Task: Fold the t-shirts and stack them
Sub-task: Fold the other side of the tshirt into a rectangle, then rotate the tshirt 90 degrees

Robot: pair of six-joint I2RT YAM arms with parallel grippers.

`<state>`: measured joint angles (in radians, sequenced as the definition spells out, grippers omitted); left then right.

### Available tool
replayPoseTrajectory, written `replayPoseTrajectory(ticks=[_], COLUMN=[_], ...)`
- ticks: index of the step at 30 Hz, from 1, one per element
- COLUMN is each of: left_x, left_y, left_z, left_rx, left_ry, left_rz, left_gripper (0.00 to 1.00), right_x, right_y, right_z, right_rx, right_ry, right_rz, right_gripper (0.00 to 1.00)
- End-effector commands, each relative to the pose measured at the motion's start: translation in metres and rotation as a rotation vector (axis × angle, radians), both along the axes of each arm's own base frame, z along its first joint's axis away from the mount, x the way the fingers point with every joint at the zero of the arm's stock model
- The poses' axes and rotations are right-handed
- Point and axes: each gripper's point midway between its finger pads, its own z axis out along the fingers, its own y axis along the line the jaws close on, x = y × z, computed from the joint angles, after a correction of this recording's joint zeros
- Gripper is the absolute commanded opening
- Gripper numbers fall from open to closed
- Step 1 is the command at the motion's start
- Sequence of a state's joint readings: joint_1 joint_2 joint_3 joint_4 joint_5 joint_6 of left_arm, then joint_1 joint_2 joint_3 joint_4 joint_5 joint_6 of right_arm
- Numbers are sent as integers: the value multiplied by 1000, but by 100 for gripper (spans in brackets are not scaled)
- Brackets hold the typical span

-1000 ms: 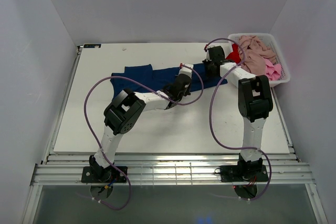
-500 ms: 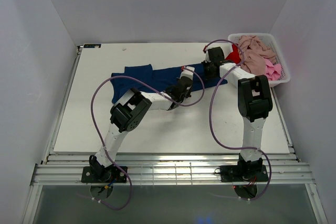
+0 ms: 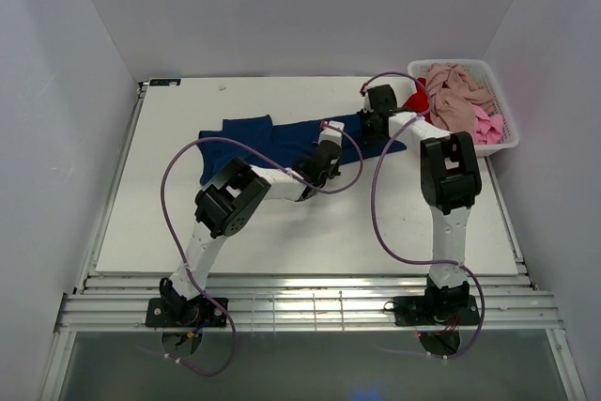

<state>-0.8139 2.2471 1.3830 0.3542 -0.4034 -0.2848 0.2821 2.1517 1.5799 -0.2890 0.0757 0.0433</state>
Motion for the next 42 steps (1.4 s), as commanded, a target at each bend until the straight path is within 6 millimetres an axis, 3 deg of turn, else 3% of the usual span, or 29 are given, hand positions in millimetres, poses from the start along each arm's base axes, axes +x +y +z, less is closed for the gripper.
replayPoseTrajectory(ticks=[1, 5, 11, 16, 21, 26, 27, 28, 30, 34, 39, 40, 42], left_x=[-16, -22, -32, -40, -47, -58, -61, -63, -70, -90, -132, -139, -164], left_y=[14, 21, 29, 37, 43, 53, 55, 56, 61, 69, 79, 79, 79], left_z=[-4, -11, -24, -35, -41, -49, -51, -52, -54, -47, -38, -37, -43], left_rx=[25, 23, 24, 25, 22, 20, 16, 14, 16, 2, 4, 4, 21], left_ry=[43, 62, 89, 117, 134, 163, 171, 175, 187, 199, 208, 210, 231], left_rz=[16, 28, 38, 49, 60, 69, 73, 74, 73, 78, 55, 47, 22], left_gripper=[0, 0, 0, 0, 0, 0, 0, 0, 0, 0, 0, 0, 0], right_x=[17, 29, 49, 70, 97, 107, 102, 99, 91, 56, 20, 13, -3], right_y=[7, 8, 9, 7, 9, 6, 4, 2, -1, -16, -17, -15, -13], right_z=[10, 9, 26, 28, 55, 91, 88, 104, 108, 110, 108, 117, 107], right_rx=[11, 4, 18, 20, 39, 31, 23, 23, 13, -32, -22, -7, -10], right_ry=[-37, -44, -119, -171, -267, -352, -343, -369, -380, -360, -323, -336, -309], right_rz=[-7, -15, -58, -108, -153, -159, -157, -150, -142, -137, -104, -92, -76], right_gripper=[8, 8, 8, 8, 8, 10, 11, 13, 16, 18, 18, 18, 18])
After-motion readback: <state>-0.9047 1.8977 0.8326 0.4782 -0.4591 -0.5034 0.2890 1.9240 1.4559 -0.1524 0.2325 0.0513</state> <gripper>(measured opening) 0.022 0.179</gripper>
